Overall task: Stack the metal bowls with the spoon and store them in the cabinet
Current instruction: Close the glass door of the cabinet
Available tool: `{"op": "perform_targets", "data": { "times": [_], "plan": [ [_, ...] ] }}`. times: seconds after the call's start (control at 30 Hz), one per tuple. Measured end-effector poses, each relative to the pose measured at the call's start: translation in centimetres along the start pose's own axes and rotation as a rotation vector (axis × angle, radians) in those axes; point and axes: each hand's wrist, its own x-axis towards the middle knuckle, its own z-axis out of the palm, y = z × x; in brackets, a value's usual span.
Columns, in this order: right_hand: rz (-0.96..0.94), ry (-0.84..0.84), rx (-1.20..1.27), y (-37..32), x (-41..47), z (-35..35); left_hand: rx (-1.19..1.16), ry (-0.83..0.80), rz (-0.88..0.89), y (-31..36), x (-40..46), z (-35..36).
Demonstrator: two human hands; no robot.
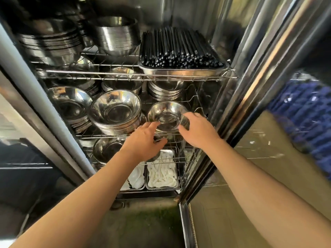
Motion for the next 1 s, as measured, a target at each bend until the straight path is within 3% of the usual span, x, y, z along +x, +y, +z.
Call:
{"op": "perform_targets", "data": {
  "times": [0.43, 0.73, 1.0],
  "plan": [
    [0.014, 0.342, -0.015, -4.5, -23.7, -9.3, -0.164, 0.097, 0.35, 8.7, -13.8, -5.8],
    [0.077, 0.553, -0.011, -5.7, -41.9, -16.5, -0.266, 0.148, 0.657, 20.7, -22.3, -8.8],
    [-0.163, 0.829, 0.035, -5.0, -54.8, -21.1, -0.361, 0.246, 0.865, 31.7, -30.2, -10.1]
  ]
}}
